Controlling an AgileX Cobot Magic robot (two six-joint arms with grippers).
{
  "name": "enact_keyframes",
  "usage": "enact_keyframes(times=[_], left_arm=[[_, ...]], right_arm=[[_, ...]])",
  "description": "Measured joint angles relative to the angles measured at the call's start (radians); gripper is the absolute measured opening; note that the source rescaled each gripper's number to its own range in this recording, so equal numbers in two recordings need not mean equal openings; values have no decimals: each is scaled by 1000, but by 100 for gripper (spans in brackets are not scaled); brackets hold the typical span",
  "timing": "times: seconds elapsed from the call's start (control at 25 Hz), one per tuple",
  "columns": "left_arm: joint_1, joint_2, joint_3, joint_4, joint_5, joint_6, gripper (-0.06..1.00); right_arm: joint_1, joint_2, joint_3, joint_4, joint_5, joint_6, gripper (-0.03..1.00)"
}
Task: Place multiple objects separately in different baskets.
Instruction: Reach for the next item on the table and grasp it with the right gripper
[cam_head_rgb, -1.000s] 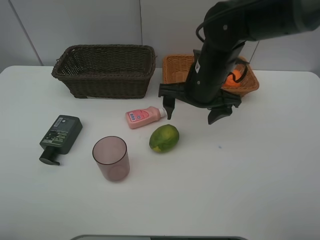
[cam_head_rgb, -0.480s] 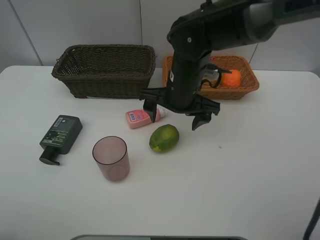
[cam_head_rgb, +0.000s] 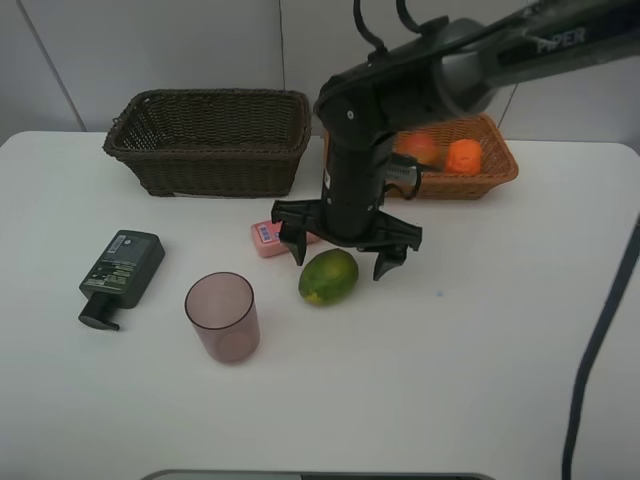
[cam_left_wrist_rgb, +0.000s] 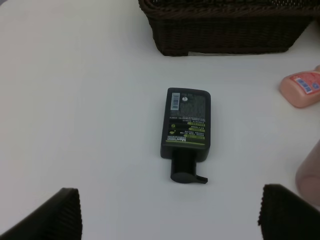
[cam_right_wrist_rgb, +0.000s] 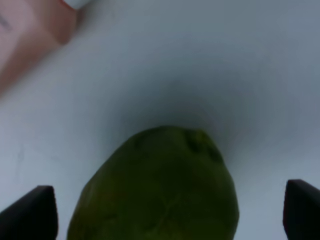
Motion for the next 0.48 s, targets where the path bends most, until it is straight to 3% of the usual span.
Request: enact_keyframes(times=[0.28, 0.48], left_arm=[[0, 0, 0, 0, 0, 0, 92], [0, 0, 0, 0, 0, 0, 92]], right_arm=[[0, 21, 0, 38, -72, 0, 100], [0, 50, 0, 57, -70, 0, 100]])
